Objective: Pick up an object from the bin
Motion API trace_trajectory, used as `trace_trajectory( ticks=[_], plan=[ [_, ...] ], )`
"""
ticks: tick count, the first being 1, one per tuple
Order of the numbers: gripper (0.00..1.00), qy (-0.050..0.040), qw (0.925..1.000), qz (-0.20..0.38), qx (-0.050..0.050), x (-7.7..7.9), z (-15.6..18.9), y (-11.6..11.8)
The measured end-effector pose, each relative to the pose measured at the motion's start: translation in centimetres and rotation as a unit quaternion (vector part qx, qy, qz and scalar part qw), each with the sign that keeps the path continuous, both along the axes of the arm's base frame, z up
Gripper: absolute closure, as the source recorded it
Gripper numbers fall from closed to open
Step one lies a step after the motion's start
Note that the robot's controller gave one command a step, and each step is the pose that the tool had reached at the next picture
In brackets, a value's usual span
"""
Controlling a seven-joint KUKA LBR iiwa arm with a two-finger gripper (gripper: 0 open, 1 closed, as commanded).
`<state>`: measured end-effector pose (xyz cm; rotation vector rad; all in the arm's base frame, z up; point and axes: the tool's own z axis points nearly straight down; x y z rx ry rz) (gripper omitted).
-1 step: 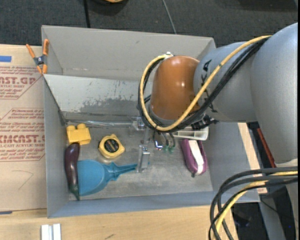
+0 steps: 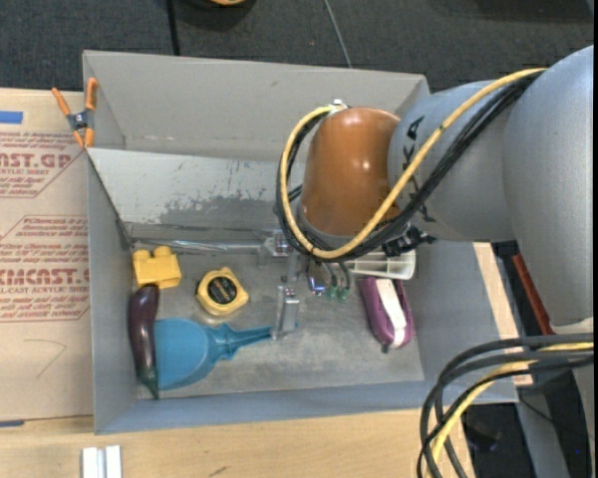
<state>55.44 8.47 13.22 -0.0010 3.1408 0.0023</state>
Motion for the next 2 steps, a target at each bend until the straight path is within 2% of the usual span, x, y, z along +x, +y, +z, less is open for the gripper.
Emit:
trace_trajectory(
  ticks=[1,2],
  plan=[
    [0.00,-0.0025,0.9987,0.051,-0.001,1.3,-1.6,1.4],
    [1.00,-0.0043,0.9935,0.113,0.002,-0.9,-6.0,9.3]
  ],
)
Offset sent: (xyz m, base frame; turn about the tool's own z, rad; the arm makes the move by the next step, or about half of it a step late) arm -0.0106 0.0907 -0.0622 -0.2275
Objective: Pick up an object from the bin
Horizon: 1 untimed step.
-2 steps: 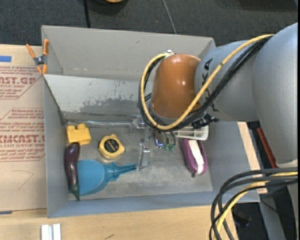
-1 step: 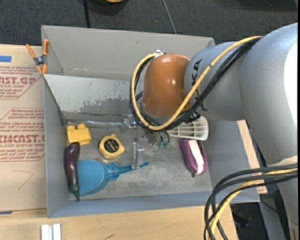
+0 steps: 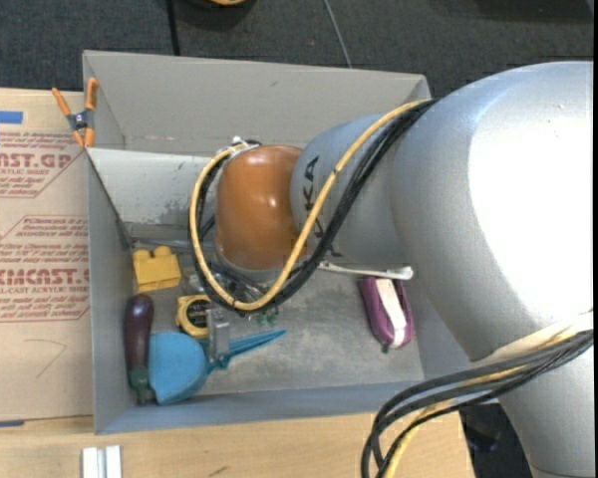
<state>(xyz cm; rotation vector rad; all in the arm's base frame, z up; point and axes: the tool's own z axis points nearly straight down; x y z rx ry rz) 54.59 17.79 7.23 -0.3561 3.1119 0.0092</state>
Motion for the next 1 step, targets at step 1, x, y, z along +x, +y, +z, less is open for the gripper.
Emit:
trace_trajectory(
  ticks=[1],
  plan=[
    [1.00,0.0000,1.0000,0.000,0.000,0.00,0.00,0.00]
  ],
)
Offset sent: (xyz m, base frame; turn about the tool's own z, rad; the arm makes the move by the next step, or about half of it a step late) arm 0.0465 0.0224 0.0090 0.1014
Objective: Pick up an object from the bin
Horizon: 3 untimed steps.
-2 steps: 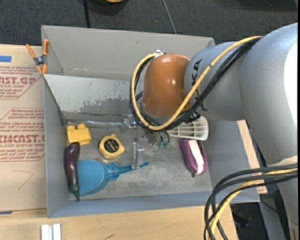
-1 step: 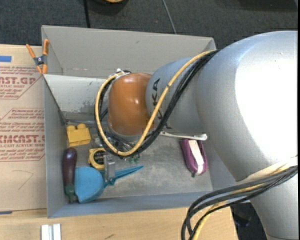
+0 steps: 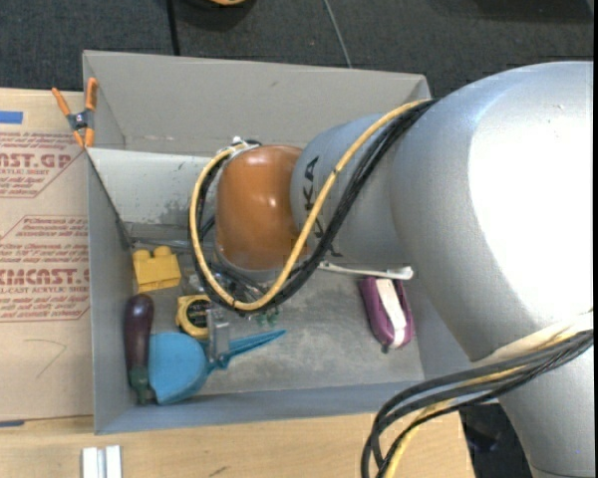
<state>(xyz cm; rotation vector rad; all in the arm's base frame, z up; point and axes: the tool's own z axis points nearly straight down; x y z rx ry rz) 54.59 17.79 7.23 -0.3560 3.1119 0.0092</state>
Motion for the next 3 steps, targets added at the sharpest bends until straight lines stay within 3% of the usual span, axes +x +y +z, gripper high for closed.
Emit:
trace_trajectory(
  ticks=[1,2,3],
  plan=[
    [1.00,0.0051,0.9987,-0.051,-0.002,4.5,0.8,2.1],
    [1.00,0.0051,0.9987,-0.051,-0.002,4.5,0.8,2.1],
    [1.00,0.0080,0.9984,-0.055,-0.002,3.6,4.9,2.0]
  ],
)
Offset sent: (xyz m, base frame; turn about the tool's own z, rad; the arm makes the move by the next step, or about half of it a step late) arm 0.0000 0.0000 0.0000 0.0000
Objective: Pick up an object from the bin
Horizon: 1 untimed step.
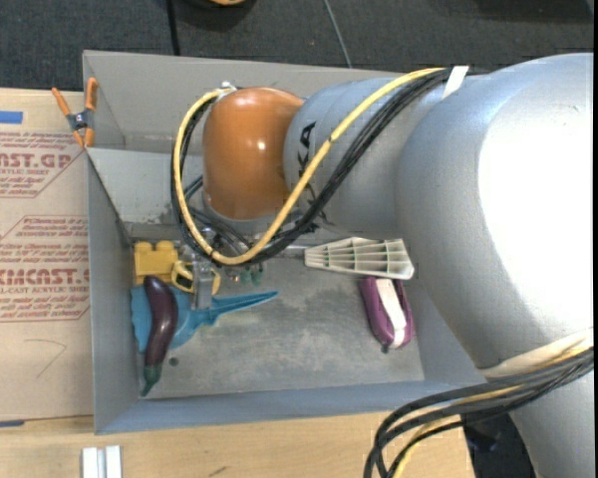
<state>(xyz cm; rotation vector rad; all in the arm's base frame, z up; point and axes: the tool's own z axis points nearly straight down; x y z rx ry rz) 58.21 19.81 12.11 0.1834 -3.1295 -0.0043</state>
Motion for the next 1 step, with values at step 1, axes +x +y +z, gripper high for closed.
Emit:
trace_trajectory(
  ticks=[1],
  plan=[
    [1.00,-0.0043,1.0000,-0.005,0.002,-0.10,3.93,-2.27]
  ],
)
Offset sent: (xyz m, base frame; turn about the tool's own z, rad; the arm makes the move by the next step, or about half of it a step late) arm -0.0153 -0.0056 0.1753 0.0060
